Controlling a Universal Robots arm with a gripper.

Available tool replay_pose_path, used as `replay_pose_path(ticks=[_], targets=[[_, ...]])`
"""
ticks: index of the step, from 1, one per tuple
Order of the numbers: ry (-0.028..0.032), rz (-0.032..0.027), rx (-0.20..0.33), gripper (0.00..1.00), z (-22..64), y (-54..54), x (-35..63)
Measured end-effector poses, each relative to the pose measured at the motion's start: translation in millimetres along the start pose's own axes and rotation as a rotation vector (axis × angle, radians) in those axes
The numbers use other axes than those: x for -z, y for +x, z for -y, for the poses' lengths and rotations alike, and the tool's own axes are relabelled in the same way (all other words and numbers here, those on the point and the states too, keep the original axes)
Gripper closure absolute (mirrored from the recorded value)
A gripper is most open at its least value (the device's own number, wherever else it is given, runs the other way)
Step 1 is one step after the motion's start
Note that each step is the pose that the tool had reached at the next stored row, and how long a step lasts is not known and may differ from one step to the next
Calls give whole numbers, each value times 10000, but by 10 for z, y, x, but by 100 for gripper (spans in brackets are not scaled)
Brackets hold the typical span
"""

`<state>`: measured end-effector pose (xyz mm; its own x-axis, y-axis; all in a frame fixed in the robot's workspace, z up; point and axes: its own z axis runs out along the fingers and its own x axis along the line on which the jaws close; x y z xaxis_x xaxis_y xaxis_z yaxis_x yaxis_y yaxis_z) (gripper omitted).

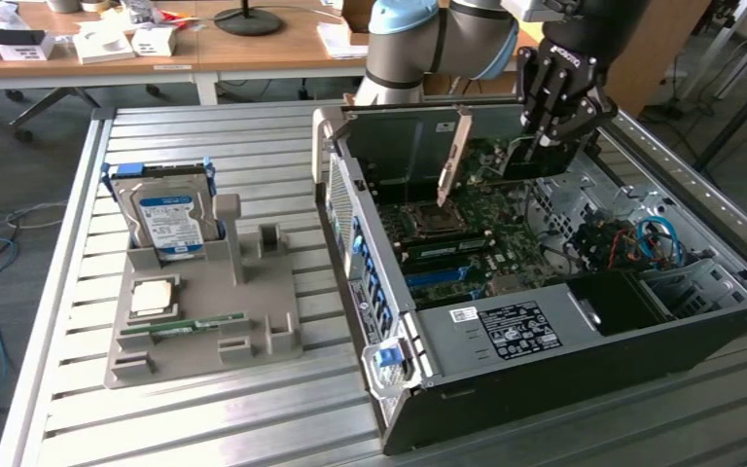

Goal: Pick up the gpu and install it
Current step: 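Insert the gpu into the slot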

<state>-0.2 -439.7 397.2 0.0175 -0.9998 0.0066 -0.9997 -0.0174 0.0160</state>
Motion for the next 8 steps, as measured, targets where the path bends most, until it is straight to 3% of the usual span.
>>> replay_pose_path(ticks=[8], targets=[[0, 0, 1, 74, -1, 0, -3]])
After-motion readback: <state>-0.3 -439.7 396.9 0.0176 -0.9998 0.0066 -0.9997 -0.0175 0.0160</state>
